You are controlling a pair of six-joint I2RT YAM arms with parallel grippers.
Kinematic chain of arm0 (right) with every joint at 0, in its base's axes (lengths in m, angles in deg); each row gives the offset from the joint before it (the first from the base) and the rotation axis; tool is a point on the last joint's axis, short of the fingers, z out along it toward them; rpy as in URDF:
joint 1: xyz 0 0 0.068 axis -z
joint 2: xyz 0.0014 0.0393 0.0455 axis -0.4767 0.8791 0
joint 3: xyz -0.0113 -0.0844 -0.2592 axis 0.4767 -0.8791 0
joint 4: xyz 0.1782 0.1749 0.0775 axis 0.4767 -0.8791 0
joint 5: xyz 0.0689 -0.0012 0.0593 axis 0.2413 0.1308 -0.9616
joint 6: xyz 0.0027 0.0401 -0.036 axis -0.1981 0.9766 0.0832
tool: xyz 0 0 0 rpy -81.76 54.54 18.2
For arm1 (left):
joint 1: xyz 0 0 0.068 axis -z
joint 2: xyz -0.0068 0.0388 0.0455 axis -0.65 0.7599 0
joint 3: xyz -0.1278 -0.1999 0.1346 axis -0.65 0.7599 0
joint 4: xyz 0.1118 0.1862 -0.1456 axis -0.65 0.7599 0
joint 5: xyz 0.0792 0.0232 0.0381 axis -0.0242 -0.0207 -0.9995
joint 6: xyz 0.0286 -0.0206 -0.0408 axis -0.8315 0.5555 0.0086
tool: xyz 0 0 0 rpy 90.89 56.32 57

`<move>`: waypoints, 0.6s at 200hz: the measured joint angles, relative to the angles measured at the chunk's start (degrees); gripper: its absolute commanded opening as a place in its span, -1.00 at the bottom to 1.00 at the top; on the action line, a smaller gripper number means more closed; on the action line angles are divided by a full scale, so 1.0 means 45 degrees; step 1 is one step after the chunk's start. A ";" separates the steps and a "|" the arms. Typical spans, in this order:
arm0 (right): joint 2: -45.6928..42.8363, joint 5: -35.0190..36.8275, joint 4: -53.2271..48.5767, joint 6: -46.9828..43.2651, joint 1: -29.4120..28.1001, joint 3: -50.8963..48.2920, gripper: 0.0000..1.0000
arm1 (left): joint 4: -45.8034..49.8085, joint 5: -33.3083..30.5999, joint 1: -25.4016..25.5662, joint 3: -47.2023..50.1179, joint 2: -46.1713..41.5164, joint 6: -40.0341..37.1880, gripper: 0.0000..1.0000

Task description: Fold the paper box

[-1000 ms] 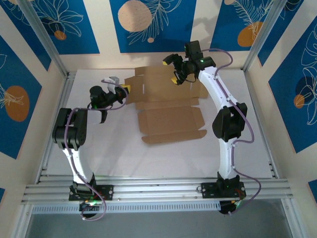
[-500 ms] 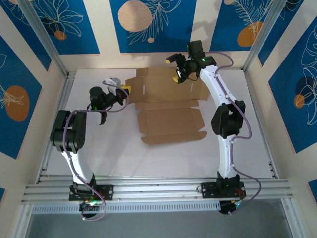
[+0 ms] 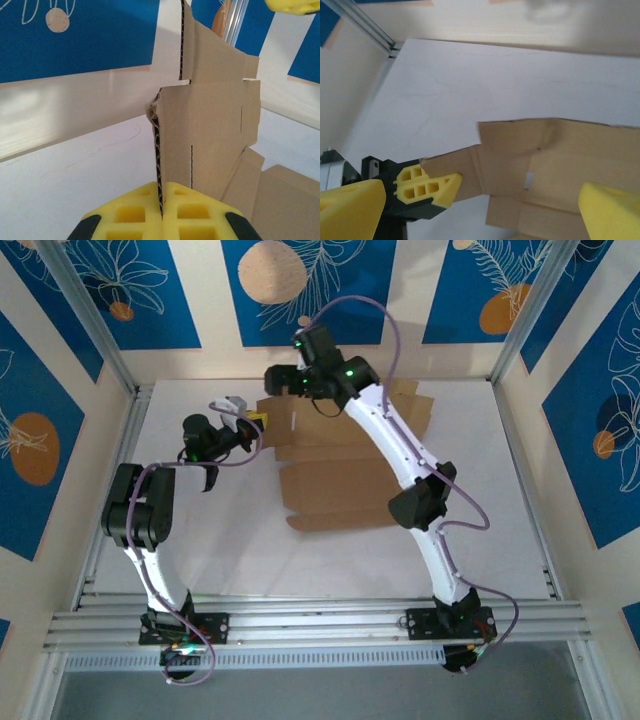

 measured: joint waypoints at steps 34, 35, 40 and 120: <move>0.0690 0.2171 0.0544 -0.1763 -0.0359 0.0447 0.98 | -0.0005 -0.0005 0.0131 0.0272 -0.0126 0.0005 -1.00; 0.0704 0.2225 0.0559 -0.1797 -0.0359 0.0447 0.98 | -0.0005 -0.0005 0.0131 0.0277 -0.0126 0.0005 -1.00; 0.0806 0.2599 0.0733 -0.2123 -0.0398 0.0447 0.98 | -0.0005 0.0000 0.0136 0.0306 -0.0146 0.0010 -1.00; 0.1418 0.5265 0.1656 -0.4318 -0.0583 -0.0223 0.95 | 0.0049 -0.0039 0.0160 0.0544 -0.0617 -0.0015 -1.00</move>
